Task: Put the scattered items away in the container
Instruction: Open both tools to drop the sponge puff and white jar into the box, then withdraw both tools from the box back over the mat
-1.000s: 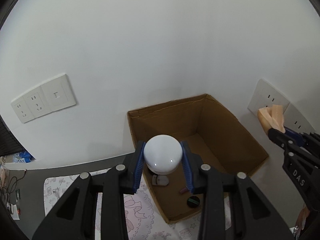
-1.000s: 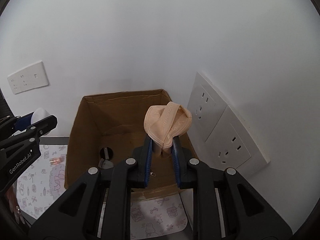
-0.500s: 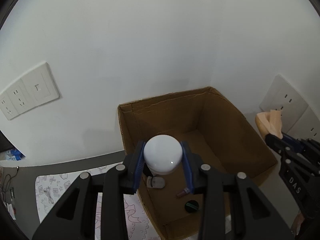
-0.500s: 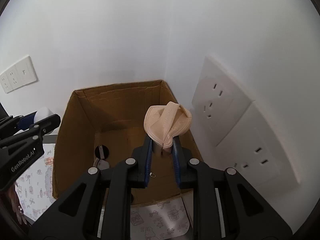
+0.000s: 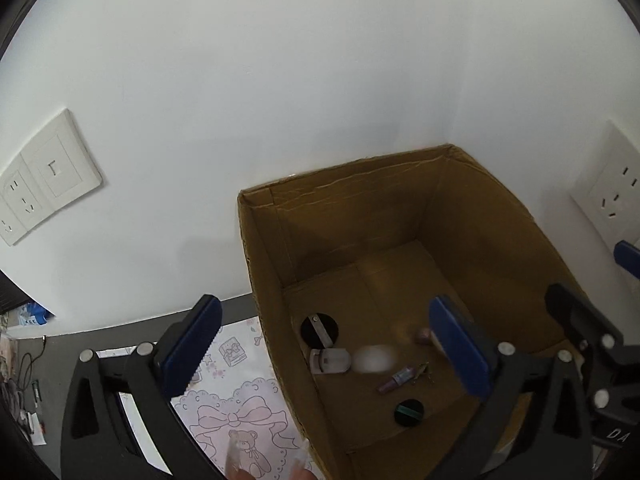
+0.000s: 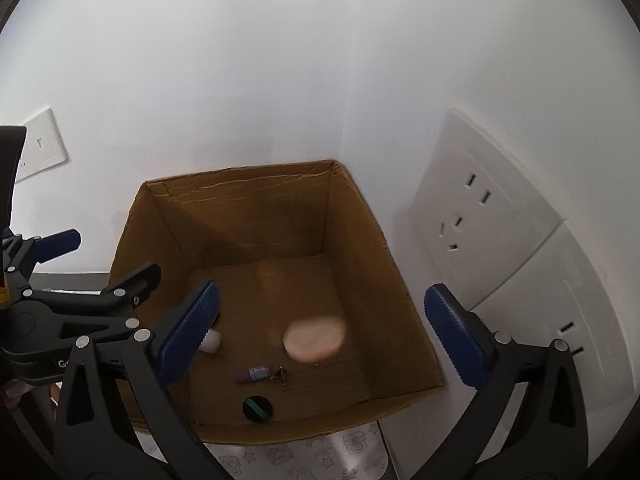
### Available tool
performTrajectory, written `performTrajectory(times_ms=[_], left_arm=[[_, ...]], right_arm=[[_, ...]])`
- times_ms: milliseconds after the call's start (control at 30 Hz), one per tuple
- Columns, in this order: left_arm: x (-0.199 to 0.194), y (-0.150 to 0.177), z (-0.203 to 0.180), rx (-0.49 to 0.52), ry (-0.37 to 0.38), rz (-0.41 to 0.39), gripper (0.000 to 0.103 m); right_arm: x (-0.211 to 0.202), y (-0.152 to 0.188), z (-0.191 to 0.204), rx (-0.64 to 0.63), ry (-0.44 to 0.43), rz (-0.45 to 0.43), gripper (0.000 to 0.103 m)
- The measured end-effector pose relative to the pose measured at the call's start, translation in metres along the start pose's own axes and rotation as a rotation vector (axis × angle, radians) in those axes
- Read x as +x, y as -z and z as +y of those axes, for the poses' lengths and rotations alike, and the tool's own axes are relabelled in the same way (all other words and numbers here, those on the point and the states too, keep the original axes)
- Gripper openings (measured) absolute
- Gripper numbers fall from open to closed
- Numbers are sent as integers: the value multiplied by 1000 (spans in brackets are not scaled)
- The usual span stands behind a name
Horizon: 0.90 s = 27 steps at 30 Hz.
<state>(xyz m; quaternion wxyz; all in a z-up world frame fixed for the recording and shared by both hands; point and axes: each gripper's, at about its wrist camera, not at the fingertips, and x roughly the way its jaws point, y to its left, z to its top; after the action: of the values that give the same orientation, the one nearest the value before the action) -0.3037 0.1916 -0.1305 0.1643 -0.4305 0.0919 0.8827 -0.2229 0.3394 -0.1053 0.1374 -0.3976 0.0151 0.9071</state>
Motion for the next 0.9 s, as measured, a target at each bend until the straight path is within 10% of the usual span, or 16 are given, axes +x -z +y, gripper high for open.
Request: performTrajectory(times_ms=[900], left_arm=[[-31, 5, 20, 1, -89, -32, 103]], right_arm=[[-2, 2, 13, 6, -58, 34, 103]])
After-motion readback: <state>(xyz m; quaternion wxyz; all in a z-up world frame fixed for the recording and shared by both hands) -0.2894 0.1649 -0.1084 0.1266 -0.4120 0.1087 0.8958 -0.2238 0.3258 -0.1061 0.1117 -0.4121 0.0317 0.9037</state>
